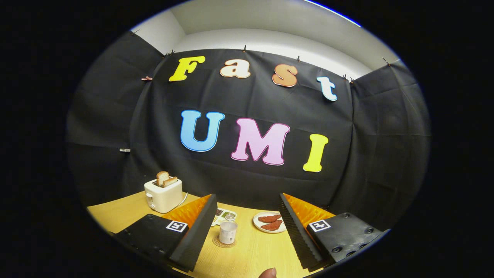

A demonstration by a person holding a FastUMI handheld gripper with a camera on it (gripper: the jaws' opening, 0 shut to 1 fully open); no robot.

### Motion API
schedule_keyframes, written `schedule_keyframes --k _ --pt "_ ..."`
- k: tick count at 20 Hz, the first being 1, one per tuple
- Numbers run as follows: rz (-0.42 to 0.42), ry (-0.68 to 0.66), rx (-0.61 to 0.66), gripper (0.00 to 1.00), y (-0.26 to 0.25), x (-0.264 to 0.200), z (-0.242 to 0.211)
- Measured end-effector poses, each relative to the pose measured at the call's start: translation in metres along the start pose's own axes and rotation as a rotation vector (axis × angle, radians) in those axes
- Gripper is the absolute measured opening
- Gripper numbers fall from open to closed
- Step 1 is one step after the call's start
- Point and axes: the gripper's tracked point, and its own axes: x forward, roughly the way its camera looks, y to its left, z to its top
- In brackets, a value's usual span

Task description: Take the bottle from table, then pour the juice into the cup, finally place the bottle on the coaster

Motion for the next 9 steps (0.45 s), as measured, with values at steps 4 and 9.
schedule_keyframes --k 4,9 --pt "-0.032 -0.003 0.017 0.98 -0.003 -0.027 0.006" --pt "-0.063 -0.003 0.014 0.97 -0.008 -0.043 0.006"
